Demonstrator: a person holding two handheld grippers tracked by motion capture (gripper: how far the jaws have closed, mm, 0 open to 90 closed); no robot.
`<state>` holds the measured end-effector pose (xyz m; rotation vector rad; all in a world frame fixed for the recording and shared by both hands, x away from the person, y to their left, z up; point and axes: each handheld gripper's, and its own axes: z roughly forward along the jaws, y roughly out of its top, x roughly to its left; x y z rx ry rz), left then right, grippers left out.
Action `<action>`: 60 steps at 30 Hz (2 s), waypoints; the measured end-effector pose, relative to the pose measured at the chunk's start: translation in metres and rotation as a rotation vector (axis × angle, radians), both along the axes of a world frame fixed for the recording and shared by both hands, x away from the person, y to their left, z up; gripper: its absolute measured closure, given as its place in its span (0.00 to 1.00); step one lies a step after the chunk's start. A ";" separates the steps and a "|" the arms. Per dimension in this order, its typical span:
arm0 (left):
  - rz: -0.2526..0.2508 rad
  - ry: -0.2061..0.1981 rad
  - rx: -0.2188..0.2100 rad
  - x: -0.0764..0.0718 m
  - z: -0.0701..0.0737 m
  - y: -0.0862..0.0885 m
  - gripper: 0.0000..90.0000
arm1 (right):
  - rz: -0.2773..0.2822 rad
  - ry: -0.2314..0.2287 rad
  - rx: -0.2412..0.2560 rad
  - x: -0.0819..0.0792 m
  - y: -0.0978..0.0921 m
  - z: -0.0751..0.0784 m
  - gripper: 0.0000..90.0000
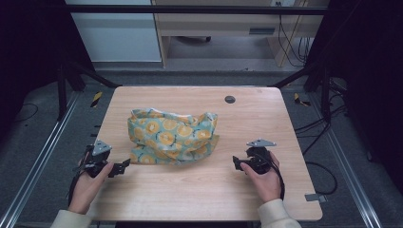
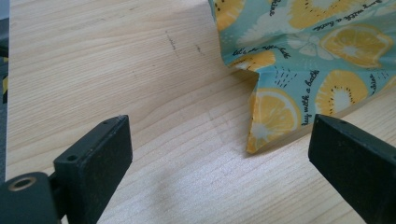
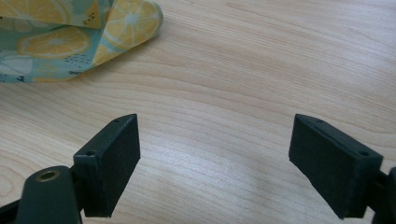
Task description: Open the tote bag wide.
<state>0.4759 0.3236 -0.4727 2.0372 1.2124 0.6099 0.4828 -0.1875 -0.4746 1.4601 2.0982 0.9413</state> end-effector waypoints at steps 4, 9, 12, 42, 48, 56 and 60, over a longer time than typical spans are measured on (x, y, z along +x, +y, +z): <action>-0.005 0.015 0.007 0.001 -0.001 0.000 0.07 | -0.006 -0.007 0.004 -0.001 -0.002 0.001 0.21; -0.004 0.018 0.014 0.000 -0.003 0.000 0.07 | 0.031 -0.029 0.019 -0.006 0.005 0.010 0.32; -0.006 0.025 0.024 0.000 -0.005 -0.002 0.07 | 0.116 -0.082 0.018 -0.010 0.024 0.031 0.38; -0.043 0.021 0.065 0.001 -0.004 -0.008 0.07 | 0.406 0.003 -0.184 0.086 0.137 0.110 0.47; -0.040 0.016 0.069 0.000 -0.003 -0.008 0.07 | 0.423 0.096 -0.196 0.086 0.132 0.098 0.77; -0.027 0.015 0.062 0.001 -0.003 -0.006 0.08 | 0.462 0.039 -0.120 0.070 0.126 0.111 1.00; -0.027 0.020 0.062 0.001 -0.002 -0.005 0.08 | 0.472 -0.016 -0.070 0.058 0.126 0.122 1.00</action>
